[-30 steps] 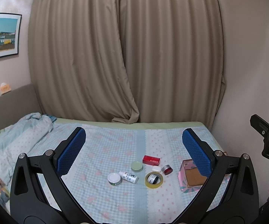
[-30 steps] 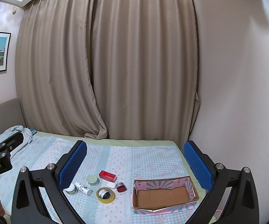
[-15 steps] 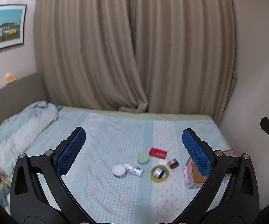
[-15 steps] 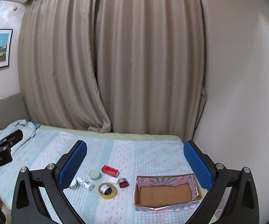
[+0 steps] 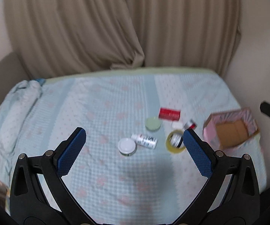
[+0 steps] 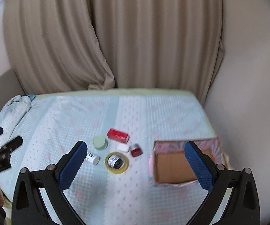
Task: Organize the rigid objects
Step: 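Grasp the white-lidded jar with the left tool while the right tool grasps the yellow tape roll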
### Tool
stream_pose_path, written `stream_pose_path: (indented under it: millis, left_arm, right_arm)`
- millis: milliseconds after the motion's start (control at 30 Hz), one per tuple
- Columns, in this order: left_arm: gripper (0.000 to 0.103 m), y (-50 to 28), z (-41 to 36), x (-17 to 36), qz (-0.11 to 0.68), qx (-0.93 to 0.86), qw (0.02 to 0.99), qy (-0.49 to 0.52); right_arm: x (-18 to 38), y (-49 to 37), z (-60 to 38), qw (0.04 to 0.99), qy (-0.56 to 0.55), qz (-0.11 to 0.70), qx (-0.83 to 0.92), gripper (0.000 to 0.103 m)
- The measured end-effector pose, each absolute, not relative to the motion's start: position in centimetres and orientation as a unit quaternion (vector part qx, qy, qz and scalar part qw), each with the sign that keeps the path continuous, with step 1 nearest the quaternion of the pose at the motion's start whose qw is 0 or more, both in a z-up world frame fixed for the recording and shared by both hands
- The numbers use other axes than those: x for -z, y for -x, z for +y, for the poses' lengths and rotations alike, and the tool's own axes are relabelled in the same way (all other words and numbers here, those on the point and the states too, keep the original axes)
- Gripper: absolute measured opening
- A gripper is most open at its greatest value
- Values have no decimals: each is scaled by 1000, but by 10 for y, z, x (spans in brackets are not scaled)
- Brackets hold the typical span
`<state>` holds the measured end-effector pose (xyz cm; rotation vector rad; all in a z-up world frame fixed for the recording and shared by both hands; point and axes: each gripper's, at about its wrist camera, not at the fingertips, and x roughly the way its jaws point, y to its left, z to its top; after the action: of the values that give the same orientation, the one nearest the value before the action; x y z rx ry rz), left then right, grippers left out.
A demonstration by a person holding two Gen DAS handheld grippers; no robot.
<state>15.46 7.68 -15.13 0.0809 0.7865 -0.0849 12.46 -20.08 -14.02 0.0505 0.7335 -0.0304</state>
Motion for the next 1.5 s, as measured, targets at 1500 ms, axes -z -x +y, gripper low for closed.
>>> stream_pose_path:
  millis: [1500]
  left_arm:
    - [68,-334,100,515,586,113,797,-90]
  right_arm:
    - [512,-337,-128,789,-66,603,99,97]
